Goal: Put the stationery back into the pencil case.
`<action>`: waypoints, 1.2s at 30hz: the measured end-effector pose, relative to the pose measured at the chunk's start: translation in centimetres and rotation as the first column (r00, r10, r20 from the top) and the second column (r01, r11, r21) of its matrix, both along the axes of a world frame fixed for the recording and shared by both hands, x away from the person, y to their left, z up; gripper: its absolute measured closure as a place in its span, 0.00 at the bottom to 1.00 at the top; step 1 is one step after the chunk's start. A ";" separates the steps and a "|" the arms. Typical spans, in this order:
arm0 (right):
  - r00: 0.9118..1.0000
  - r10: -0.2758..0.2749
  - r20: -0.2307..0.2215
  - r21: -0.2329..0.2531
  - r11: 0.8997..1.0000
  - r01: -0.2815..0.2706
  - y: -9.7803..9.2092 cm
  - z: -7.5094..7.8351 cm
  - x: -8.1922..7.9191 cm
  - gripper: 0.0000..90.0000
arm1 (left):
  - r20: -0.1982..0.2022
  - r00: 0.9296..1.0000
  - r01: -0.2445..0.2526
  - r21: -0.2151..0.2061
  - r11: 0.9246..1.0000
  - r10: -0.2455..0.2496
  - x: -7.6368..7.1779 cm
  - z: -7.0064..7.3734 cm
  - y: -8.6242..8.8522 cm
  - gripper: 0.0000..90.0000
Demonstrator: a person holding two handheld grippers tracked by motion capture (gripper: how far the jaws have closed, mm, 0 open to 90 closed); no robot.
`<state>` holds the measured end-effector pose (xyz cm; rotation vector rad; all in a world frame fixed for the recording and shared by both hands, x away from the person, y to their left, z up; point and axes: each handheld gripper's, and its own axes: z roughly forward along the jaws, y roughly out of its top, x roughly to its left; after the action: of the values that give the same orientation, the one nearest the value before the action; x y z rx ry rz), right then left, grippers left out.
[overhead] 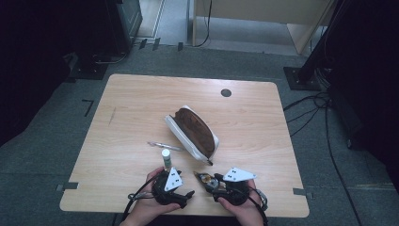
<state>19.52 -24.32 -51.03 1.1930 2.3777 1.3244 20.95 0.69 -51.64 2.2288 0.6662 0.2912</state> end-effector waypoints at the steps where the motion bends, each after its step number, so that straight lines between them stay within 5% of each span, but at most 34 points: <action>1: 1.000 0.002 -0.001 0.005 1.000 -0.002 0.0 0.0 0.0 0.46 | 0.002 1.000 0.006 0.001 1.000 -0.006 0.1 0.0 -0.1 0.18; 6: 1.000 0.012 -0.021 0.023 1.000 -0.011 0.2 0.1 0.2 0.46 | 0.046 0.999 -0.016 0.025 1.000 0.015 0.0 -0.2 -0.6 0.27; 36: 0.990 0.121 -0.075 0.105 0.988 -0.112 2.0 1.0 0.7 0.46 | 0.053 0.997 0.051 0.043 0.998 -0.053 0.0 -0.2 -1.0 0.40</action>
<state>20.25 -22.33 -50.03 1.1709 2.4993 1.4749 20.97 -0.29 -51.87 2.2657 0.5773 0.3404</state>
